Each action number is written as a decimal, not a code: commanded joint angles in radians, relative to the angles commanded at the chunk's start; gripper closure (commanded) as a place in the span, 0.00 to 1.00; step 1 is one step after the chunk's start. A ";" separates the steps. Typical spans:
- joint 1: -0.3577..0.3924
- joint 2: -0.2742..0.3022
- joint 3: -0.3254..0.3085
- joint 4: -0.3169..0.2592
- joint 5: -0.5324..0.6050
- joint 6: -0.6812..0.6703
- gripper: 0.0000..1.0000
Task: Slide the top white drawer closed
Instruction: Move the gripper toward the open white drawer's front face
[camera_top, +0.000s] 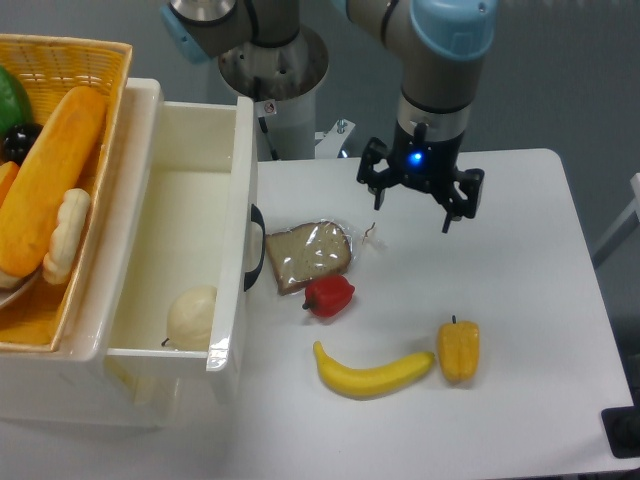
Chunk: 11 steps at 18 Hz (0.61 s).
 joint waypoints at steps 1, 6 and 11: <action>0.000 -0.008 0.000 0.000 -0.002 0.002 0.00; 0.000 -0.026 -0.003 0.002 -0.003 0.002 0.00; 0.000 -0.051 -0.003 0.015 -0.006 -0.155 0.00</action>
